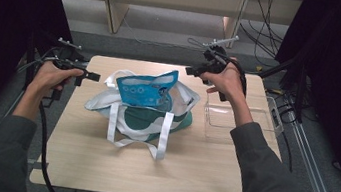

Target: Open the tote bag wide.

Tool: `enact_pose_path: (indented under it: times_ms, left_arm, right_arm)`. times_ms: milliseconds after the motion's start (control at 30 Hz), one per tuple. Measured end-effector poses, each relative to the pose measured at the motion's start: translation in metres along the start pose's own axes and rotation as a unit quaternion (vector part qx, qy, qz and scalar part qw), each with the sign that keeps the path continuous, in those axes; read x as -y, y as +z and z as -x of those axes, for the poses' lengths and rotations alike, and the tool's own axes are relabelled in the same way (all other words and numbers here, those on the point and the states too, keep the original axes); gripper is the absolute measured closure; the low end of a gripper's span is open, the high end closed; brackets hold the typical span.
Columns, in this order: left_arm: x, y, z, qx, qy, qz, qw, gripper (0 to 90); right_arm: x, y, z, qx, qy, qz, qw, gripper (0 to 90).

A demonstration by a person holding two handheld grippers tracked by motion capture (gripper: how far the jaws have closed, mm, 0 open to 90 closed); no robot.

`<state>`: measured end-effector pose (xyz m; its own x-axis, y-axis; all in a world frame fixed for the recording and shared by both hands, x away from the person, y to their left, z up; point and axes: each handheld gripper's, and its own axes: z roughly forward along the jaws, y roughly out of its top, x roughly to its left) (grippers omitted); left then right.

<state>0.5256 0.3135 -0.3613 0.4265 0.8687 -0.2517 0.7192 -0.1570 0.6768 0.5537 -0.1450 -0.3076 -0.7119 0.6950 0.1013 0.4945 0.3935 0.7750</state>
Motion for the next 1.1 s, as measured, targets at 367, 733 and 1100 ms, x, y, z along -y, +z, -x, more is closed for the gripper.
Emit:
enact_pose_path:
  times_ms: [367, 733, 1100]
  left_arm:
    - [0.054, 0.004, 0.015, 0.038, 0.038, 0.038, 0.9978, 39.3]
    - [0.073, 0.044, 0.015, 0.049, 0.082, 0.05, 0.9942, 82.2]
    - [0.071, 0.08, 0.01, 0.041, 0.064, 0.013, 0.997, 84.7]
  right_arm:
    - [0.034, -0.011, -0.017, -0.022, -0.056, -0.005, 0.9982, 56.3]
    - [0.06, 0.022, -0.01, 0.025, -0.075, -0.007, 0.9969, 88.2]
    - [0.105, 0.065, -0.006, 0.065, -0.017, -0.07, 0.9953, 88.5]
